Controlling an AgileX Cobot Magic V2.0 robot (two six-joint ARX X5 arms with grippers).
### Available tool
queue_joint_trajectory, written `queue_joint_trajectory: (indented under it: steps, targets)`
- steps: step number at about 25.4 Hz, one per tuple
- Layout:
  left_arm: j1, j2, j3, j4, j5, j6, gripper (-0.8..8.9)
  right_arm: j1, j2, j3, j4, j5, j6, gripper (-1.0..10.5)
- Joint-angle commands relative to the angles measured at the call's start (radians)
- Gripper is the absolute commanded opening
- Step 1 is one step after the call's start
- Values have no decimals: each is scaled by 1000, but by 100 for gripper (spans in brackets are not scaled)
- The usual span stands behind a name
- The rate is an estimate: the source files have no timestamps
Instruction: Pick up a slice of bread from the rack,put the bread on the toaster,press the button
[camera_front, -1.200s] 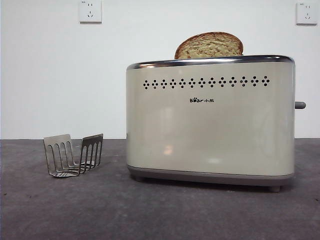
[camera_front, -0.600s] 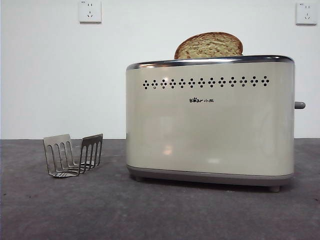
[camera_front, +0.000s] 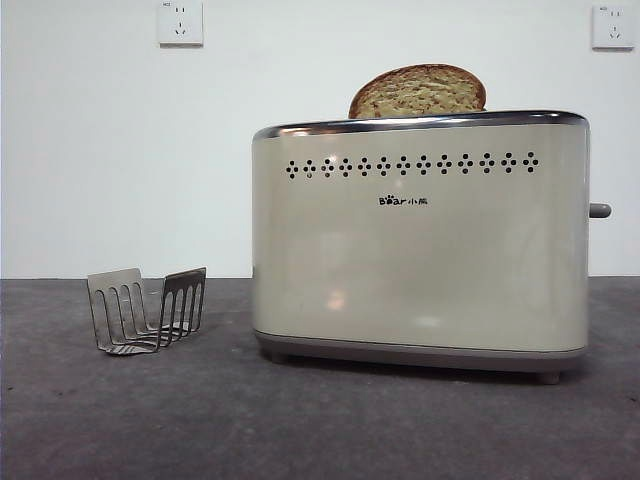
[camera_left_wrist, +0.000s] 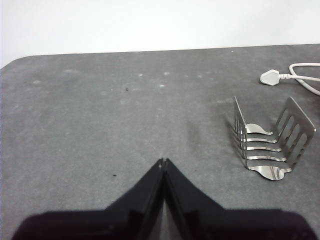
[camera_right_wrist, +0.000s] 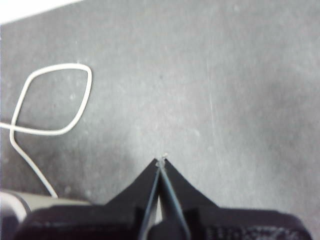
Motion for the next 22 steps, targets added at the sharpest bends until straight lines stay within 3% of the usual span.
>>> queue_joint_trajectory:
  steps: [1,5,8,15,17,22]
  targets:
    - [3,2,-10,11,-2,-6,-3,3,5,2,14,1,-4,0]
    - [3,8,-10,11,-2,-6,-3,3,2,2,23,2,-4,0]
    - [3,13,-10,11,-2,-6,-3,14,-49,-1,18,48,-4,0]
    - [3,19,-10,11,-2,-6,-3,175,-398,-84,39,188,-24,0]
    - [3,20,-10,11,-2,-6,-3,210,-517,-191,172,206,-105,0]
    - [3,21,-10,11,-2,-6,-3,219,-719,-509,484,206,-102,0]
